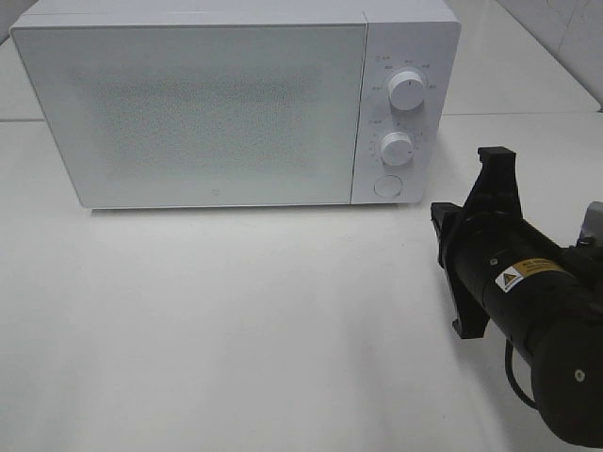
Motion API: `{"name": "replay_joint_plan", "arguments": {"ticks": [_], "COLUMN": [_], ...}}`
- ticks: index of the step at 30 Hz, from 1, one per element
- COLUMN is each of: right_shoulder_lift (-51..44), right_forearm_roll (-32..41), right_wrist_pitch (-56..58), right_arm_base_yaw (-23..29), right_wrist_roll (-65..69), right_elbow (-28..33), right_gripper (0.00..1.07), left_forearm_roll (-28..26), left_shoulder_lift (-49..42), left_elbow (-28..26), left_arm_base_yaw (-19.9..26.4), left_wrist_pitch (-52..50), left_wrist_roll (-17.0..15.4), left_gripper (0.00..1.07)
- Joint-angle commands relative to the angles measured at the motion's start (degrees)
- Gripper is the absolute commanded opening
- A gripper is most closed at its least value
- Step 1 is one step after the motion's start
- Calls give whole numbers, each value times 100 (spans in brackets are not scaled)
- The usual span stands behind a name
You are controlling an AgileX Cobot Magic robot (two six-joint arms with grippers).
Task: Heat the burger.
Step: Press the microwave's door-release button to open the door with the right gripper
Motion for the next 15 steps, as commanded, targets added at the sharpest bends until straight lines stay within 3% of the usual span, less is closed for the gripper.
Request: {"name": "replay_joint_plan", "arguments": {"ticks": [1, 8, 15], "right_shoulder_lift": [-6, 0, 281], "right_forearm_roll": [-6, -63, -321], "right_wrist_pitch": [252, 292, 533], "right_arm_base_yaw": [-34, -384, -619], "right_wrist_roll": [63, -52, -160], "right_elbow": [-46, -92, -516], "right_gripper": [0, 0, 0], "left_forearm_roll": [-46, -46, -46], "left_shoulder_lift": [-115, -115, -115], "left_elbow": [11, 11, 11], "left_arm_base_yaw": [-6, -6, -6], "left_wrist_pitch": [-74, -74, -74], "left_wrist_roll": [-11, -11, -11], "left_gripper": [100, 100, 100]}}
